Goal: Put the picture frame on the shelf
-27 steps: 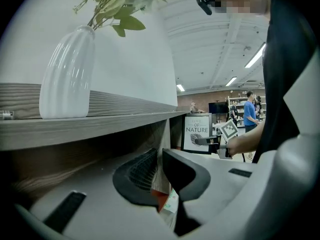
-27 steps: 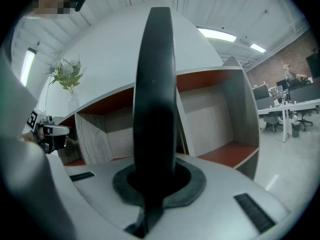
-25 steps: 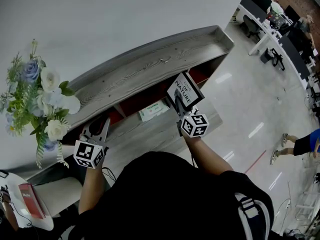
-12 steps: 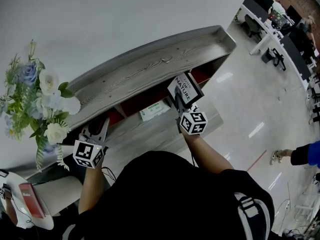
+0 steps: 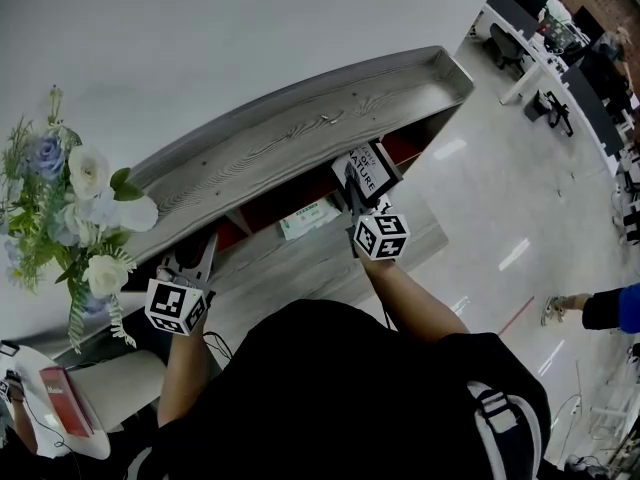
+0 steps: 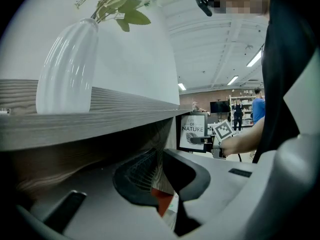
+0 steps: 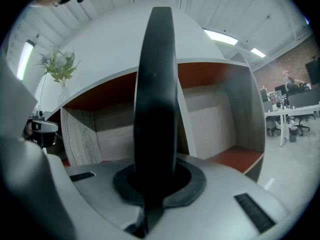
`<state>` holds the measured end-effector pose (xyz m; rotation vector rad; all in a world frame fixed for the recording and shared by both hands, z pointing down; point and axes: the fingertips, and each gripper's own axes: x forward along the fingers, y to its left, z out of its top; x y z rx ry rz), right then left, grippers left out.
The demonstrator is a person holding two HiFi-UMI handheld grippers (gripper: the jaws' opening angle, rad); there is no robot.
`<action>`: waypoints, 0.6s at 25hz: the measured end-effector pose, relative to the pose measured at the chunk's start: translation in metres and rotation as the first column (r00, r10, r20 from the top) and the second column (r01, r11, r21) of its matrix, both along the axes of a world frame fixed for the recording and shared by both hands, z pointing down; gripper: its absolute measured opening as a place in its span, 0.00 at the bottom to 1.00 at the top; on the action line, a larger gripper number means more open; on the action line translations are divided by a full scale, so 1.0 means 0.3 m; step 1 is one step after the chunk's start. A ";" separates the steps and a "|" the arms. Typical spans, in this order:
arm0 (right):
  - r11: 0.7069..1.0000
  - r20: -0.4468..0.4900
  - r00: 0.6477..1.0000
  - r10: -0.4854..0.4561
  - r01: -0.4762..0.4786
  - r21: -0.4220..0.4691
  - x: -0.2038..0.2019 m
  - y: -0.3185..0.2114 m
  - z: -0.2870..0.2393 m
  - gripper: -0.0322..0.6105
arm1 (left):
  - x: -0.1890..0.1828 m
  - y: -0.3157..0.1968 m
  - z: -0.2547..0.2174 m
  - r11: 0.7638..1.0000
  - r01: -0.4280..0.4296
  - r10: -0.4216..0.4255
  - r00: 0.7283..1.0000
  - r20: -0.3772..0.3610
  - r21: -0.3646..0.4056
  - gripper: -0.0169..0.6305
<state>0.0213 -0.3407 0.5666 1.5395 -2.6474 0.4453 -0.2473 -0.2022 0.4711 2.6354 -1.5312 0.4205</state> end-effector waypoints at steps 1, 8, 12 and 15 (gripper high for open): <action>1.000 -0.003 1.000 0.002 -0.002 0.002 -0.004 -0.004 0.001 0.09 | 0.000 -0.001 0.002 1.000 0.000 0.000 1.000 0.000 -0.001 0.10; 1.000 -0.012 1.000 0.005 -0.005 0.006 -0.023 -0.030 0.002 0.09 | -0.001 -0.004 0.011 1.000 0.003 -0.003 1.000 -0.004 -0.007 0.10; 1.000 -0.015 1.000 0.006 -0.006 0.011 -0.036 -0.053 -0.001 0.09 | -0.005 -0.008 0.016 1.000 0.005 -0.005 1.000 -0.005 -0.009 0.10; 1.000 -0.017 1.000 0.008 -0.008 0.014 -0.046 -0.065 0.000 0.09 | -0.006 -0.008 0.019 1.000 0.005 -0.005 1.000 -0.005 -0.010 0.10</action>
